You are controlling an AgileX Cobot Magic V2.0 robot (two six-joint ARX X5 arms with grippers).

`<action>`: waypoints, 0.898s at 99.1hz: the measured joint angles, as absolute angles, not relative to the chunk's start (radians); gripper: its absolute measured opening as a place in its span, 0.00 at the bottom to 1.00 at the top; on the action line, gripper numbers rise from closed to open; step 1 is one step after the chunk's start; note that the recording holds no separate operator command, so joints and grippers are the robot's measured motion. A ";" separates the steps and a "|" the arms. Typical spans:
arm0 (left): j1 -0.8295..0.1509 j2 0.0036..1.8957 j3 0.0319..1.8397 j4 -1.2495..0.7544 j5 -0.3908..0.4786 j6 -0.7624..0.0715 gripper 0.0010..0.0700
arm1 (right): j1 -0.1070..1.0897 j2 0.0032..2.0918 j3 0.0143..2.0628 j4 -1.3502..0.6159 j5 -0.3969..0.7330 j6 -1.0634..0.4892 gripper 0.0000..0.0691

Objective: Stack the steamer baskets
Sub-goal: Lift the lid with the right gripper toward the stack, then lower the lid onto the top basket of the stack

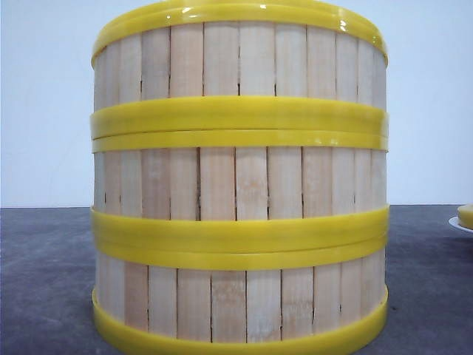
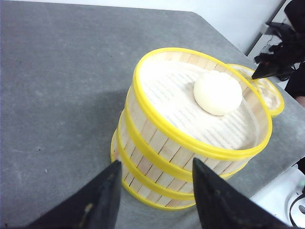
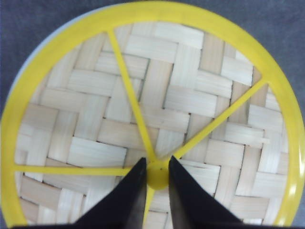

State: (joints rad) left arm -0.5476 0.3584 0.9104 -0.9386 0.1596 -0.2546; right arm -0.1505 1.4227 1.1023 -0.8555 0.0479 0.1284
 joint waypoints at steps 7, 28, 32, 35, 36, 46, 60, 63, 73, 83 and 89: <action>-0.548 0.358 0.910 -0.939 0.160 -0.255 0.38 | -0.145 1.414 1.154 -0.871 0.042 0.128 0.07; -0.548 0.358 0.910 -0.939 0.160 -0.255 0.38 | -0.091 1.338 1.333 -0.932 0.010 0.127 0.07; -0.548 0.358 0.910 -0.939 0.160 -0.255 0.38 | -0.070 1.329 1.366 -0.944 -0.004 0.126 0.07; -0.548 0.358 0.910 -0.939 0.160 -0.255 0.38 | -0.052 1.324 1.388 -0.954 -0.015 0.126 0.07; -0.548 0.358 0.910 -0.939 0.160 -0.255 0.38 | -0.045 1.323 1.396 -0.958 -0.019 0.126 0.07; -0.548 0.358 0.910 -0.939 0.160 -0.255 0.38 | 0.029 1.316 1.466 -1.003 -0.062 0.123 0.07; -0.548 0.358 0.910 -0.939 0.160 -0.255 0.38 | 0.163 1.316 1.570 -1.053 -0.102 0.120 0.07; -0.548 0.358 0.910 -0.939 0.160 -0.255 0.38 | 0.196 1.316 1.590 -1.058 -0.102 0.120 0.07; -0.548 0.358 0.910 -0.939 0.160 -0.255 0.38 | 0.320 1.316 1.645 -1.058 -0.103 0.120 0.07; -0.548 0.358 0.910 -0.939 0.160 -0.255 0.38 | 0.438 1.317 1.675 -1.063 -0.103 0.120 0.07; -0.548 0.358 0.910 -0.938 0.160 -0.255 0.38 | 0.509 1.323 1.689 -1.079 -0.103 0.120 0.07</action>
